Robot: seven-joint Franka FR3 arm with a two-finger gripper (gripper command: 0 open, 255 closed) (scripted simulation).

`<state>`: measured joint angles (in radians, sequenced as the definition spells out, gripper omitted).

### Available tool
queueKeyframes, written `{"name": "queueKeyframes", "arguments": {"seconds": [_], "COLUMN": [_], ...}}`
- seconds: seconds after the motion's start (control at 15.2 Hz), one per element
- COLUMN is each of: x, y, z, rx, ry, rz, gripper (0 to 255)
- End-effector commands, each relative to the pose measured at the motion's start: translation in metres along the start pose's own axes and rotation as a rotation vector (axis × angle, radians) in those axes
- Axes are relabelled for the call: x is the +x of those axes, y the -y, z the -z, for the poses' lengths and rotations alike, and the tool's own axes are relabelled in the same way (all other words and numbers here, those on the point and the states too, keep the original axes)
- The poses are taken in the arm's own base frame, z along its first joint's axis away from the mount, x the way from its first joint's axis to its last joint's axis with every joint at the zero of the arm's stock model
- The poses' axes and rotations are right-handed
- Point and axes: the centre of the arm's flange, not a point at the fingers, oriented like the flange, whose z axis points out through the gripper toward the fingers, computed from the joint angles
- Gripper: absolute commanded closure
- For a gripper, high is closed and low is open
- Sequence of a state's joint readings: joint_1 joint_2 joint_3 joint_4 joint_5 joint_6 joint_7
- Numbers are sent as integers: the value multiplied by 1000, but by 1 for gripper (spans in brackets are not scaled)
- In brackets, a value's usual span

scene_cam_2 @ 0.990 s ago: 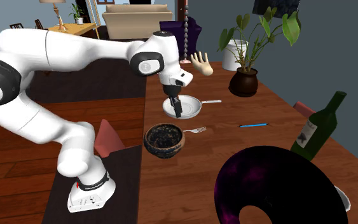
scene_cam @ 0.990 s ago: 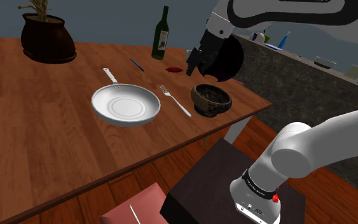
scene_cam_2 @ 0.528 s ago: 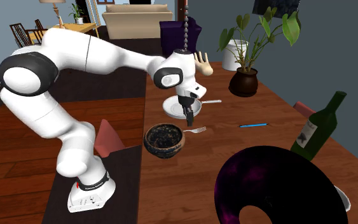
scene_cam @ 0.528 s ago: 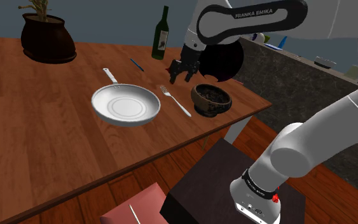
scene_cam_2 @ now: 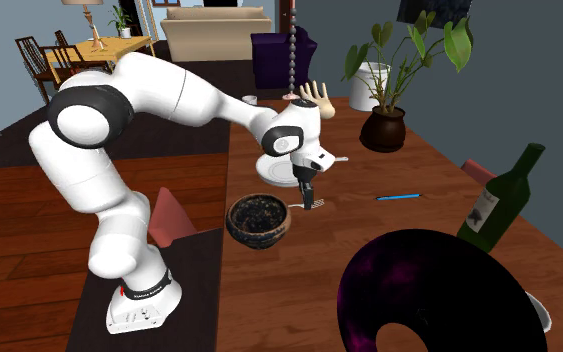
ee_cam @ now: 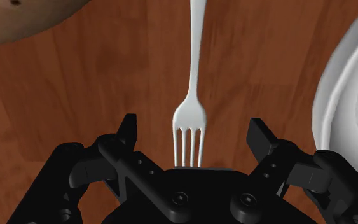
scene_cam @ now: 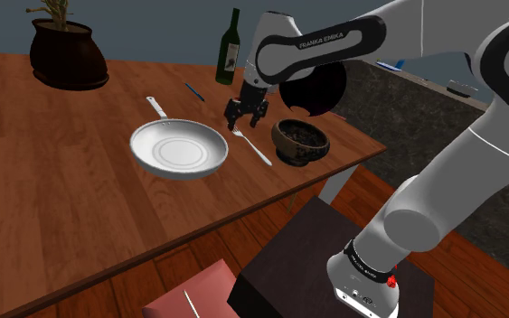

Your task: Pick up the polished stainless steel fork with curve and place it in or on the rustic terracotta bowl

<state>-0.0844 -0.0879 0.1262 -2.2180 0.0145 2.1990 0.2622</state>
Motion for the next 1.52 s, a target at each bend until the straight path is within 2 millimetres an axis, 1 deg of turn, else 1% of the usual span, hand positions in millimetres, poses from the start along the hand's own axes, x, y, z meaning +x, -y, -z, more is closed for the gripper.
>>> {"name": "queueKeyframes", "arguments": {"seconds": [0.0, 0.2, 0.66, 0.73, 1.06, 1.25, 1.45], "x": [1, 1, 1, 1, 3, 1, 2], "y": [0, 0, 0, 0, 1, -3, 0], "z": [-10, -24, -24, -24, -27, -29, -13], "rx": [0, 0, 0, 0, 0, 0, 0], "ry": [0, 0, 0, 0, 0, 0, 0], "rz": [-1, -1, -1, -1, -1, -1, -1], "gripper": [0, 0, 0, 255, 255, 255, 255]}}
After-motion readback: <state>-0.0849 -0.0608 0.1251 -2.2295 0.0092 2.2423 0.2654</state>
